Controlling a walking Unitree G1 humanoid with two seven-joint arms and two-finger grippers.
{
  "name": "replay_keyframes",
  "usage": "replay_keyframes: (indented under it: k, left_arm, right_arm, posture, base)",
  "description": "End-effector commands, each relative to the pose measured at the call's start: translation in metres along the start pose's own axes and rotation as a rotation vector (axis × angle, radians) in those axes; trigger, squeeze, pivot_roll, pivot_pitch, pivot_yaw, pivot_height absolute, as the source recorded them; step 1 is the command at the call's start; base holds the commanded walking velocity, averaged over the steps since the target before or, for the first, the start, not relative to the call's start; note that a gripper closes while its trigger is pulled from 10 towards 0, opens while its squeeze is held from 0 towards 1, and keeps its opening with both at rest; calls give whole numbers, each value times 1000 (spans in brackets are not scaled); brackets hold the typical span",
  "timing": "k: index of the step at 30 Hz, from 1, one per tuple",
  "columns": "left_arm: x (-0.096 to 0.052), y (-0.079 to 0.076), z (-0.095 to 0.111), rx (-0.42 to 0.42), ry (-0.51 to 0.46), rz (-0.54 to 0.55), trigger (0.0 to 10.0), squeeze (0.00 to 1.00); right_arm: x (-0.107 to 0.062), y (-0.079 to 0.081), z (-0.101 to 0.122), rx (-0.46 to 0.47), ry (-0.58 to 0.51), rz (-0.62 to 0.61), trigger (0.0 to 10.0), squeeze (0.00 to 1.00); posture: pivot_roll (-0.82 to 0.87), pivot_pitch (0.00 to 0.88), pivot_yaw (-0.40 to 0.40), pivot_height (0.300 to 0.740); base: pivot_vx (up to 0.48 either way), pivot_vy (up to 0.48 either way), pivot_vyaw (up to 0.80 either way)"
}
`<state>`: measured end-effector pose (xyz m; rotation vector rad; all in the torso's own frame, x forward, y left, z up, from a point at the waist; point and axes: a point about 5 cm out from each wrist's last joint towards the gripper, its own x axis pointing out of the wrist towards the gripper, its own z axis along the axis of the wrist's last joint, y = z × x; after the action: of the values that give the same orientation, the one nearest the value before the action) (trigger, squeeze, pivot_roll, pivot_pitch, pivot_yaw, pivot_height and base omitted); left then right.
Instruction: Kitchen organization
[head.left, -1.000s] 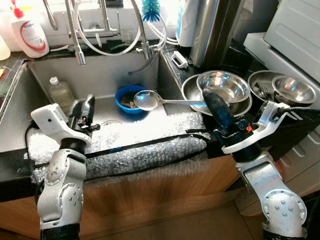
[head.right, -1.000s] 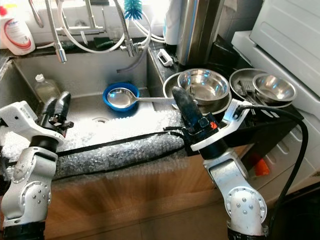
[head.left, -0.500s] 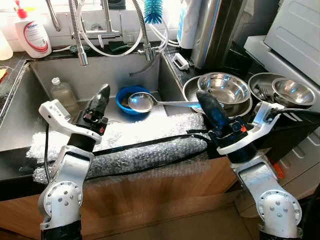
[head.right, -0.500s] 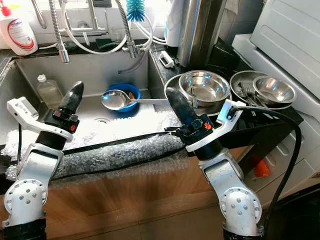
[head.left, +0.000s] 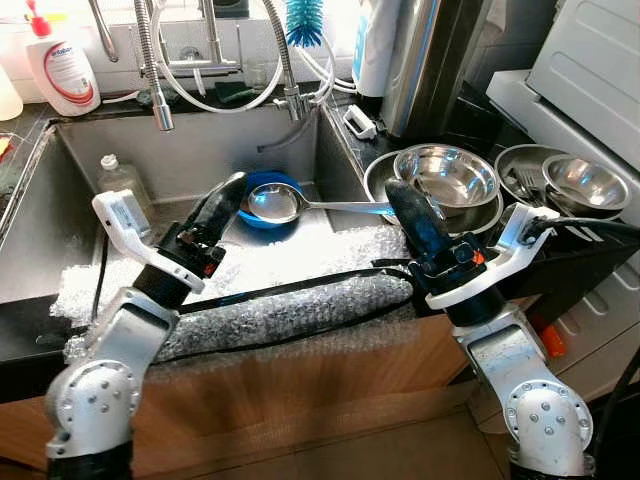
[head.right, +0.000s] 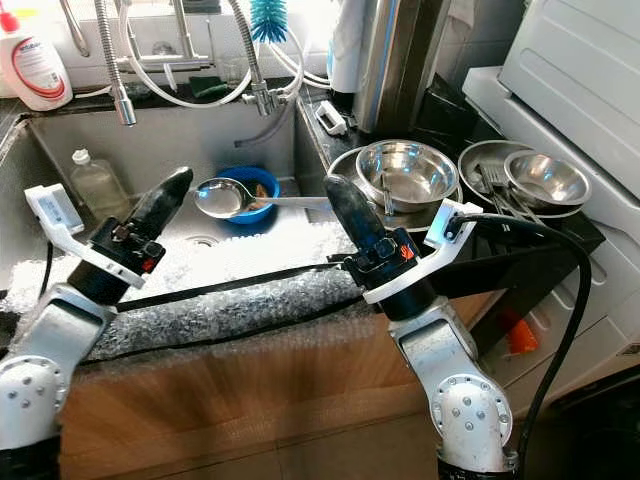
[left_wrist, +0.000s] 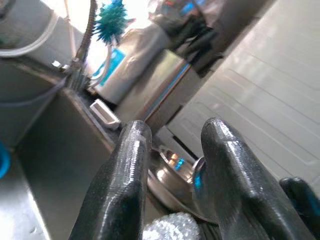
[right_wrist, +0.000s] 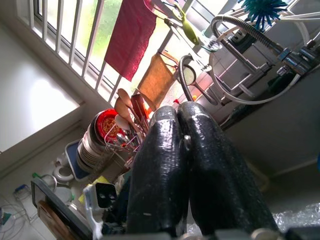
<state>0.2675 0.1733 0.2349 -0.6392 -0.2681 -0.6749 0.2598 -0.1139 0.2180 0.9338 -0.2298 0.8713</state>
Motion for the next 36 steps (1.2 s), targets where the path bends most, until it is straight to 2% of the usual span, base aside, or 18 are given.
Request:
replay_keyframes:
  k: [1,12,32,33,34,35,36]
  left_arm:
    - [-1,-1,-1,-6,26,-29,10000,0]
    - [-11,-10,-12,-60,124,-95,10000,0]
    - [-2,-23,-22,-118,90,-108,10000,0]
    - [-1,-22,-21,-118,85,-102,8549,0]
    - [-1,-22,-21,-118,79,-98,1725,0]
    - [0,-22,-21,-121,76,-98,0,0]
    - [0,-23,-22,-125,71,-101,0,0]
  right_arm:
    - [2,4,5,-22,-19,17,10000,0]
    - [0,5,2,-11,-10,24,10000,0]
    - [0,6,-7,14,10,35,10000,0]
    - [0,6,-7,15,11,36,10000,0]
    - [1,6,-8,15,13,37,10000,0]
    - [1,6,-8,16,13,37,10000,0]
    - [1,6,-8,16,12,37,10000,0]
  posture:
    - [74,103,-30,740]
    - [79,112,-34,740]
    - [82,115,-28,740]
    - [81,115,-29,740]
    - [81,115,-28,740]
    - [81,115,-28,740]
    - [81,115,-28,740]
  base:
    - [0,0,0]
    - [0,0,0]
    - [0,0,0]
    - [0,0,0]
    - [0,0,0]
    - [0,0,0]
    - [0,0,0]
